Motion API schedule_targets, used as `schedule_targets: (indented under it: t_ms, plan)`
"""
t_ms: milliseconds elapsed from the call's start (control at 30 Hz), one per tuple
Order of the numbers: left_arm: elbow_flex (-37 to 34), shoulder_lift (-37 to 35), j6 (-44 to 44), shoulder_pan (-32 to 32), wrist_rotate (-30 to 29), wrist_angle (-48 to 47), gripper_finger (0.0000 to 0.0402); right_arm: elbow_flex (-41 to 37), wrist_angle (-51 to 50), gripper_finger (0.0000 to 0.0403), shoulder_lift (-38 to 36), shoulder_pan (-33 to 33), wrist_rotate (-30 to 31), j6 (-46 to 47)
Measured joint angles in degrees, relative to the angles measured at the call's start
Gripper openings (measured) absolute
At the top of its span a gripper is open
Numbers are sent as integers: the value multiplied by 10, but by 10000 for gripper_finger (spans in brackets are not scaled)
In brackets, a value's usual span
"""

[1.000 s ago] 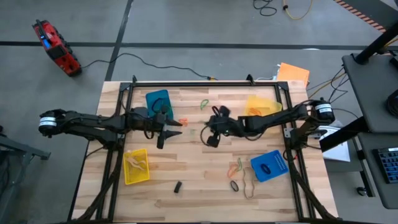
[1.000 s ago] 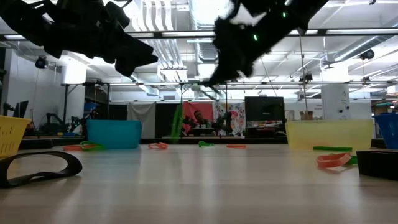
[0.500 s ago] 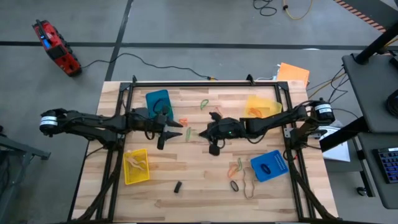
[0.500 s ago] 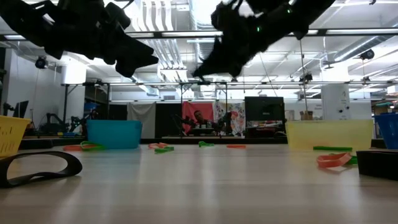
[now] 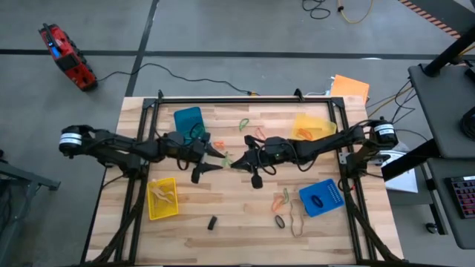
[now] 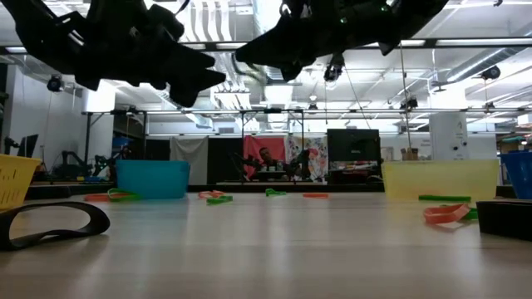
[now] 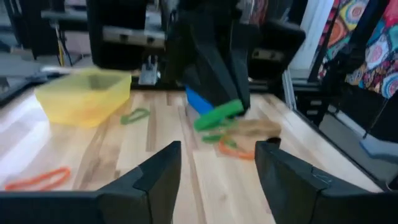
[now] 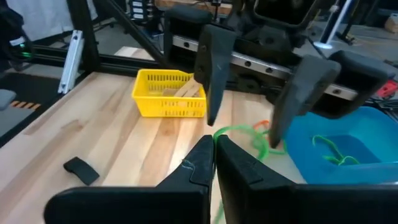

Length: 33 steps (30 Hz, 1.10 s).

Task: Sort rubber bands into baskets
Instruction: Put the green rubber band into the light blue bin

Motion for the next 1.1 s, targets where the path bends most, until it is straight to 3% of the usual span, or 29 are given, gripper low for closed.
schedule_targets:
  t_ms: [233,400,533,667,900,1100]
  plan:
    - [19,50,4,0,2,47,221,0,0,9,0,0,-26,6]
    - [44,86,21,0,79,46,224,0,-3,9,0,0,-19,0]
    - [54,106,21,0,92,45,212,1,-4,9,0,0,-19,-5]
    - [55,113,21,0,92,45,165,1,-20,9,0,0,2,-8]
    - [54,106,28,0,89,43,17,1,-36,9,0,-4,35,-9]
    - [54,104,25,0,88,44,2,1,-42,10,-1,-4,72,9]
